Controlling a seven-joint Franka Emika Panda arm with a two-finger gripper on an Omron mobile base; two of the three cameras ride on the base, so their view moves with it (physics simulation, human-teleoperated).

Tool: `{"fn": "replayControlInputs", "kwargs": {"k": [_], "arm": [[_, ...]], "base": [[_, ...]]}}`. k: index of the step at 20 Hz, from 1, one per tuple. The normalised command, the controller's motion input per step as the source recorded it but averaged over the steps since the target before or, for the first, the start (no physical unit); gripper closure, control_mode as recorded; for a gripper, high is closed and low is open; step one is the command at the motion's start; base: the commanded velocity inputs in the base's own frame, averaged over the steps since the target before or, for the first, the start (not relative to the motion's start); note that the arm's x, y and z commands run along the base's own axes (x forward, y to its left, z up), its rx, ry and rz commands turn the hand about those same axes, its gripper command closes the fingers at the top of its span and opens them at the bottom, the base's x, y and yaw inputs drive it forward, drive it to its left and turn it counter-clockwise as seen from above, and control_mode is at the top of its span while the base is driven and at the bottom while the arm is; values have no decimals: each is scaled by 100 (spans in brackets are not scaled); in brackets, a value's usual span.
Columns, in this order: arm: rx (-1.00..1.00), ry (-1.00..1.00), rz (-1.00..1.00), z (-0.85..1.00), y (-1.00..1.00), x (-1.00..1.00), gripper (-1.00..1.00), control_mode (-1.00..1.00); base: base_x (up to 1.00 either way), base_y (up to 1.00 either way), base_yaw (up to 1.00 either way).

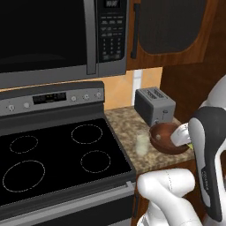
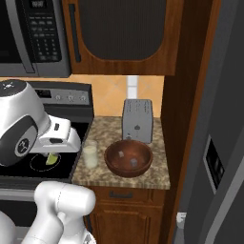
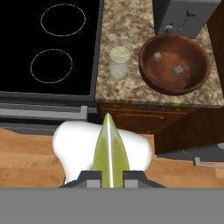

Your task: Grab a lemon wedge from the fridge and one ice cube from the ice bowl, and put them in the glass of lemonade.

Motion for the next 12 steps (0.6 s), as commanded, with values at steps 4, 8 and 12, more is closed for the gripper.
{"fn": "replayControlInputs", "kwargs": {"k": [4, 8, 12], "arm": [[0, 0, 0, 0, 0, 0, 100, 100], [0, 1, 0, -1, 7, 12, 100, -100], [0, 0, 0, -9, 10, 69, 100, -100]], "base": [[0, 0, 0], [13, 4, 0], [0, 0, 0]]}}
